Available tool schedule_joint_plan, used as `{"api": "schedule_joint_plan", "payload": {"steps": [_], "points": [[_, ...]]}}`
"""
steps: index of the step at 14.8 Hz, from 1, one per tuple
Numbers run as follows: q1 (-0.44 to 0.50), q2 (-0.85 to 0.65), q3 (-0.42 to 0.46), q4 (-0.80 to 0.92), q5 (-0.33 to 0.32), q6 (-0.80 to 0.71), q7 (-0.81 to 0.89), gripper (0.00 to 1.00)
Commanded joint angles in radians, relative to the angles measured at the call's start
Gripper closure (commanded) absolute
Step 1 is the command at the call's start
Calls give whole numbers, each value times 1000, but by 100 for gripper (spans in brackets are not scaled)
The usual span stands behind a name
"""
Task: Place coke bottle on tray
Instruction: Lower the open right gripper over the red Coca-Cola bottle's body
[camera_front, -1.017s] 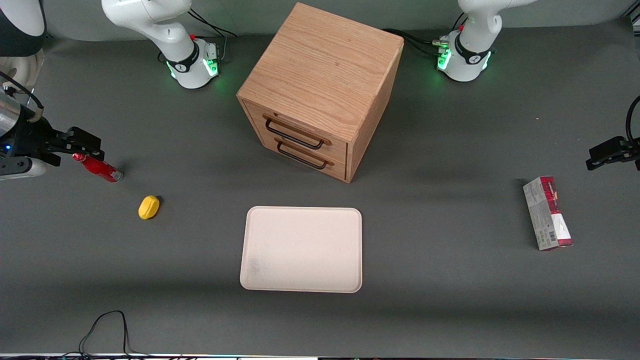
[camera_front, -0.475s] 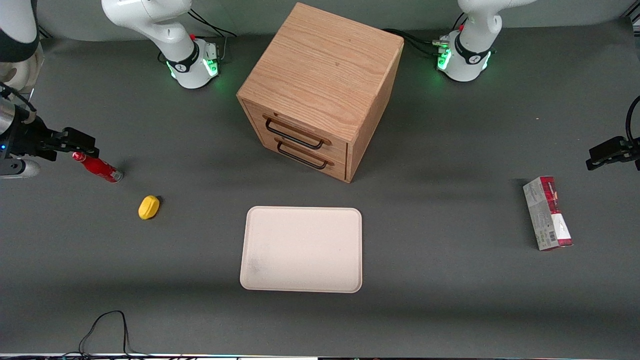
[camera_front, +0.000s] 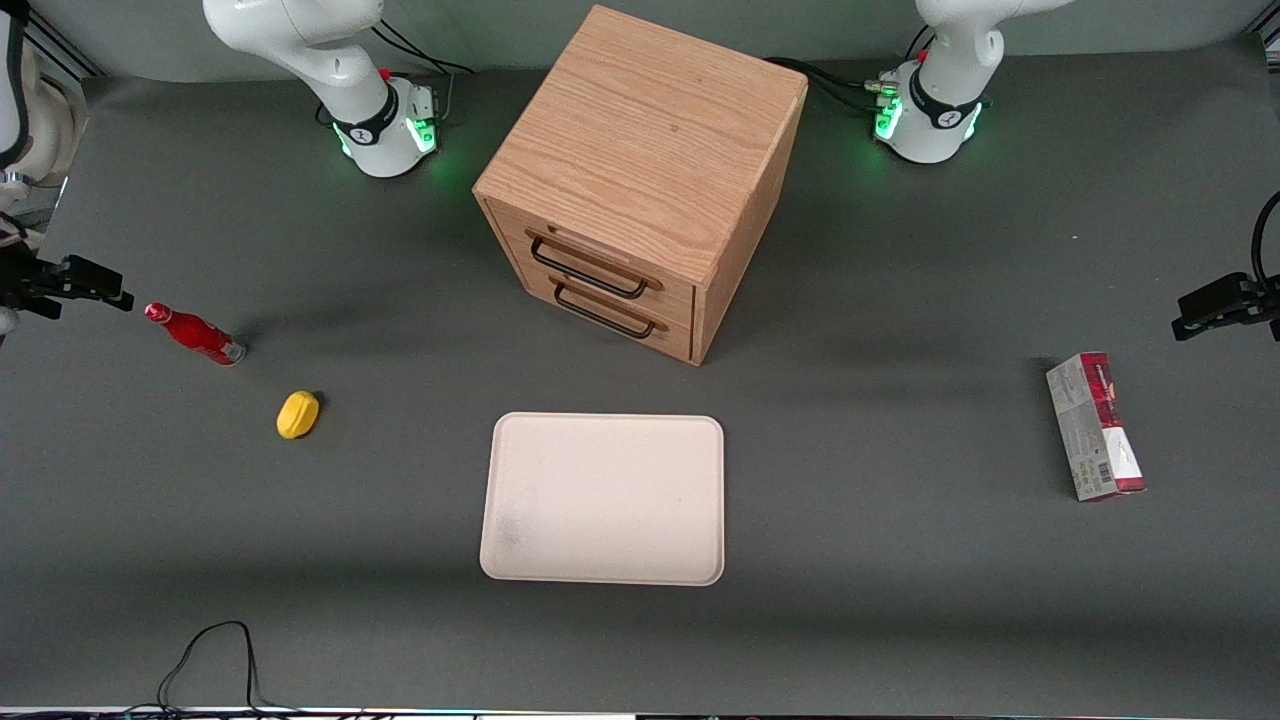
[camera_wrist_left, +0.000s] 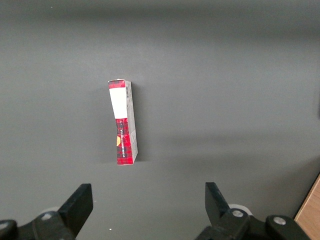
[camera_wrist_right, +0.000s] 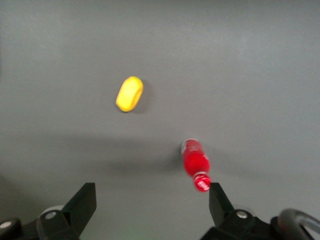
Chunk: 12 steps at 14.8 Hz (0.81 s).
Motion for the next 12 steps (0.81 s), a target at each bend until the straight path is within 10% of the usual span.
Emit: {"api": "schedule_joint_plan", "payload": {"steps": [1,12], "points": [[16,-81,-89,-199,-19,183,-119,0],[11,2,-192,-413,-2,559,-285,0]]}}
